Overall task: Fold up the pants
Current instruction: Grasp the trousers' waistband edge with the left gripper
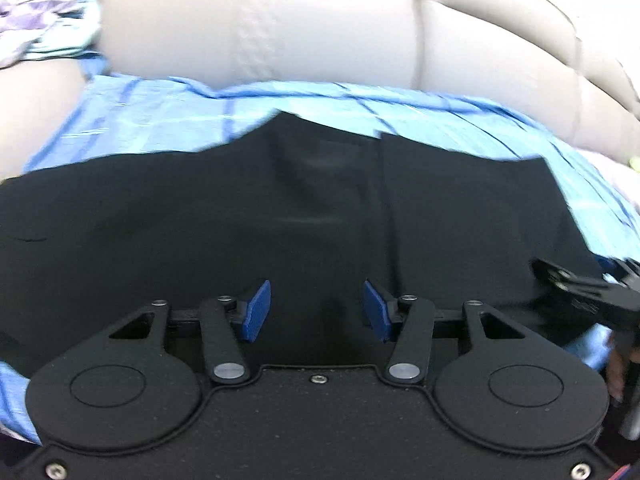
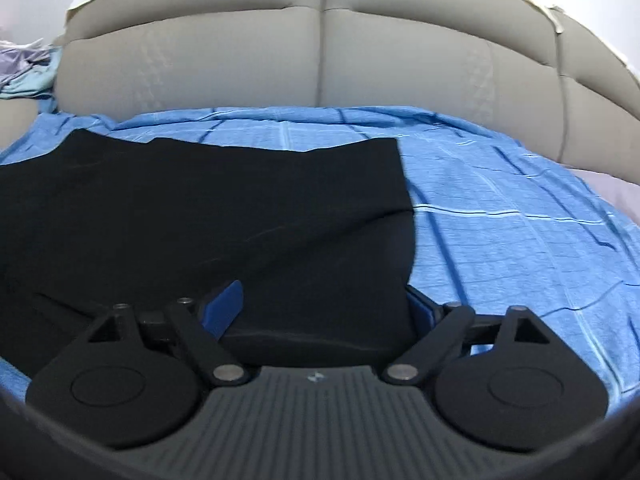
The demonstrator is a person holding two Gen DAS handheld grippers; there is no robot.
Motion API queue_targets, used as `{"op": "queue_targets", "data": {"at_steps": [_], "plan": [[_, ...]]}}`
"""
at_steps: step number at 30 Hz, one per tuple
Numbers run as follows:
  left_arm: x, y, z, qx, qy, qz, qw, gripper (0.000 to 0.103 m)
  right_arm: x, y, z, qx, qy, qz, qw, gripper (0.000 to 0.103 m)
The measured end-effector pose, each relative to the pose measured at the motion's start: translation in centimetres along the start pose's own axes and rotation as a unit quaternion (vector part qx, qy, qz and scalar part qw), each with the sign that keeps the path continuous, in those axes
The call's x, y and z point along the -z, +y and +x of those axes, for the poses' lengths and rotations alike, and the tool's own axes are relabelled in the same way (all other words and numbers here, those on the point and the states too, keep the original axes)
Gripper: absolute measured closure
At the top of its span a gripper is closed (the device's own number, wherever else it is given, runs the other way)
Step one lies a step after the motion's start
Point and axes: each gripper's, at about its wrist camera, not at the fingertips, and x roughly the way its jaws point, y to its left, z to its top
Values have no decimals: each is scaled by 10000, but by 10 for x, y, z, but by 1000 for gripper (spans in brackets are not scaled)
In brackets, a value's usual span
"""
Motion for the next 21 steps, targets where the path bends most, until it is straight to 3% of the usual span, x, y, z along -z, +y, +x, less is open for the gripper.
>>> {"op": "queue_targets", "data": {"at_steps": [3, 5, 7, 8, 10, 12, 14, 18, 21], "plan": [[-3, 28, -11, -360, -226, -323, 9986, 50, -6, 6, -8, 363, -71, -229, 9991, 13], [-3, 53, -21, -649, -415, -721, 9944, 41, -8, 18, -20, 774, -441, -488, 9948, 12], [0, 81, -30, -931, -565, -1174, 9871, 38, -13, 29, -28, 826, -819, -744, 9904, 11], [1, 94, -32, -1054, -602, -1385, 9829, 38, -15, 38, -32, 709, -985, -877, 9887, 10], [6, 115, -37, -1283, -617, -1714, 9749, 38, -19, 59, -33, 88, -1130, -1093, 9875, 8], [12, 135, -41, -1483, -648, -1944, 9675, 35, -17, 90, -30, -725, -1037, -1290, 9835, 8], [20, 153, -47, -1657, -684, -2167, 9596, 33, -10, 120, -29, -1259, -985, -1550, 9749, 8], [32, 184, -52, -1757, -655, -2615, 9468, 33, 2, 156, -22, -1795, -779, -1581, 9678, 9], [39, 199, -54, -1815, -681, -2795, 9404, 34, 7, 159, -11, -1419, -703, -1342, 9782, 19]]}}
